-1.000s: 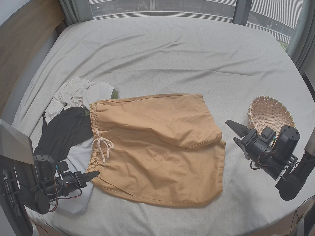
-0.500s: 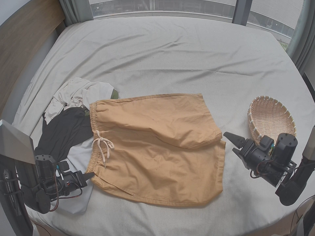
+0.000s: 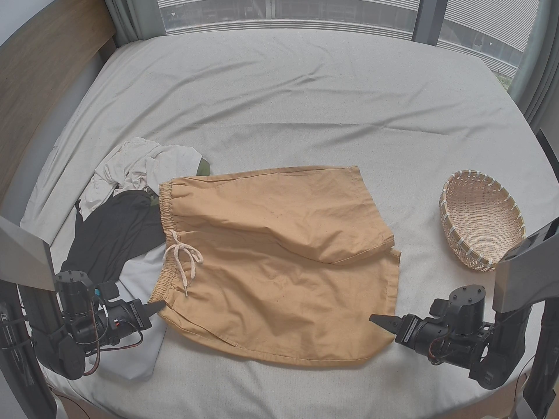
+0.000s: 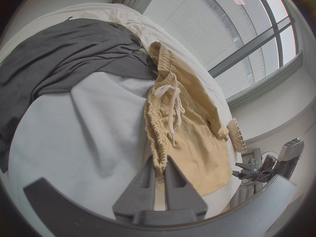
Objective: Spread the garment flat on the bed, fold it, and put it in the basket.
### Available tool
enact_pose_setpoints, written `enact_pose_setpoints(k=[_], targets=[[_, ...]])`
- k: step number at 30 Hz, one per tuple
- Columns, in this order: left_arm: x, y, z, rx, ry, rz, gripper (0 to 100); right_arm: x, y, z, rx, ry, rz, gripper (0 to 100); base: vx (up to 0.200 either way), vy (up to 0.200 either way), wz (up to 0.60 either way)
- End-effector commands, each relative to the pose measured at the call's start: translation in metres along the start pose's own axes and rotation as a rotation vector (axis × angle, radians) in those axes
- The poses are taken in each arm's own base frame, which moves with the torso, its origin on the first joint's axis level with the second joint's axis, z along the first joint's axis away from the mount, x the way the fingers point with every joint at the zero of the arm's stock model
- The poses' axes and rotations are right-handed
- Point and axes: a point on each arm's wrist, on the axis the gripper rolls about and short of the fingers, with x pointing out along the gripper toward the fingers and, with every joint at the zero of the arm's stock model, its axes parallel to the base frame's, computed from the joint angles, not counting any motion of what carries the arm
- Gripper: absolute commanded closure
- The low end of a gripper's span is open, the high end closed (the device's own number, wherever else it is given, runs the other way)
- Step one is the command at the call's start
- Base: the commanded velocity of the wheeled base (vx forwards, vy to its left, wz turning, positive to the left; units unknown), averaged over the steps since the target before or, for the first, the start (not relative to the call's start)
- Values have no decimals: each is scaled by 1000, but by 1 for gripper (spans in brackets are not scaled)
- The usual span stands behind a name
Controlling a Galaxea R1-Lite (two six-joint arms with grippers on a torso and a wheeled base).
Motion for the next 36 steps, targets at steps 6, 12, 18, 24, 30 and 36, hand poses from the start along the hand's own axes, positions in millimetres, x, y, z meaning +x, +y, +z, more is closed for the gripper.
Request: enact_pose_setpoints(k=[6,12,18,24,30,36], targets=[[0,-4,-1,11,2,-8,100,14,-2,-6,-7,24,-4,0,0,0,0],[0,-4,0,13,-2,-10,100,4,23,-8,-44,18,96,0,0,0,0],[-1,-4,1,13,-7,-8,100,-7,34,-13,-65,31,140,0,0,0,0],[-1,-3,2,9,-10,-3,100,-26,33,-17,-69,61,143,0,0,0,0],[-1,-2,1,7,-9,-1,100,-42,32,-13,-18,65,166,0,0,0,0],[-1,-2,1,7,-10,0,100,-28,13,-16,-3,81,56,0,0,0,0]])
